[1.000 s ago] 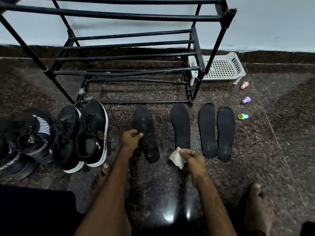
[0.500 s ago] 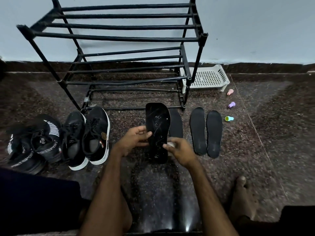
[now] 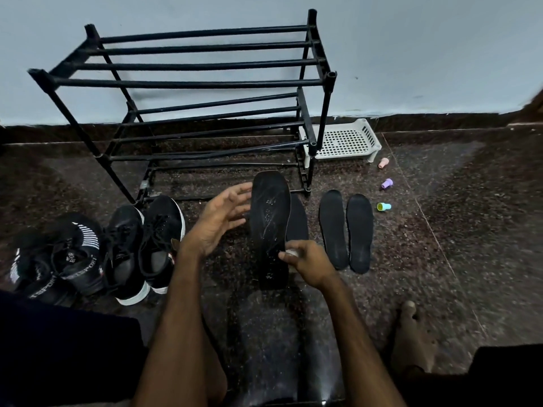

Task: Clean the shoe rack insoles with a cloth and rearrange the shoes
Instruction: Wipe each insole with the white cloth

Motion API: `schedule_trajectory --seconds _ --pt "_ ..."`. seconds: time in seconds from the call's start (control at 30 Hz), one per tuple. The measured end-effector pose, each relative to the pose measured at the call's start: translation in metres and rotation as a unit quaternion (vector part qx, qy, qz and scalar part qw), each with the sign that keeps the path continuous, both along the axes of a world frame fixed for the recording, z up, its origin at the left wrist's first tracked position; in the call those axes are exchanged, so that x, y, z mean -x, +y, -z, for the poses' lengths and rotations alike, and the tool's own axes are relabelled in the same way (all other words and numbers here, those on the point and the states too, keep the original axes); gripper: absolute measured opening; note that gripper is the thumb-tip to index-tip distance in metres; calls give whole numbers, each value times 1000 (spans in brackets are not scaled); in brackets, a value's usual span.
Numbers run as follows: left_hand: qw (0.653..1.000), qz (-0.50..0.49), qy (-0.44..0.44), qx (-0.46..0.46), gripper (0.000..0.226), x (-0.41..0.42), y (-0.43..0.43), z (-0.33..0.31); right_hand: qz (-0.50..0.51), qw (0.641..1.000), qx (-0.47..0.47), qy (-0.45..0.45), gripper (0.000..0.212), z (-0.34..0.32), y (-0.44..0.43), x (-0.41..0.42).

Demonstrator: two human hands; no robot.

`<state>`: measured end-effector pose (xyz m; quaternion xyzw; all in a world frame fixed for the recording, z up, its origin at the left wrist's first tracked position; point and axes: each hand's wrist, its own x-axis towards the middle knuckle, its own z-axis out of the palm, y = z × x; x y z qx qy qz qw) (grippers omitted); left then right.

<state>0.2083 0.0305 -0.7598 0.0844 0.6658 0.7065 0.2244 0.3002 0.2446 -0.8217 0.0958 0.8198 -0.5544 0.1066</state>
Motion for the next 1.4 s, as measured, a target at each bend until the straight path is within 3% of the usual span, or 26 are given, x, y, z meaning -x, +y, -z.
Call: schedule_trajectory --seconds 0.13,0.23,0.3,0.37,0.47,0.53,0.67,0.8,0.97,1.03,1.17,1.3,1.4 --pt "994 -105 16 14 49 -1 22 1 -14 1000 0 6 4 0 3 -2" --pt "990 -143 4 9 32 3 31 -1 -25 1000 17 -5 14 4 2 -1" --pt "986 -167 -14 -24 28 6 32 -1 -16 997 78 -19 8 3 0 0" --pt "974 -212 -30 -75 23 10 29 -2 -26 991 126 -42 14 -2 -1 0" --pt "949 -272 -43 -153 17 16 24 -6 -82 991 95 -49 28 -1 0 -1" --pt "945 -279 -41 -165 18 19 21 -8 -81 991 97 -52 21 1 -2 -1" --pt "965 -214 -56 -144 46 17 16 -6 -55 993 100 -34 15 3 -10 2" --pt "955 -243 -60 -157 24 19 13 -3 -60 994 91 -25 21 4 -10 4" --pt "946 -265 -67 -176 28 23 12 -1 -49 988 144 -17 16 7 -10 3" --pt "935 -287 -75 -193 22 24 12 1 -57 986 159 -13 28 5 -10 3" --pt "926 -320 -69 -190 28 26 13 2 -76 986 151 -1 15 3 -11 2" --pt "926 -317 -75 -192 32 24 17 -3 -65 980 186 -7 35 1 -13 4" --pt "931 -278 -81 -222 24 24 14 -6 -71 980 183 -27 20 3 -12 1"
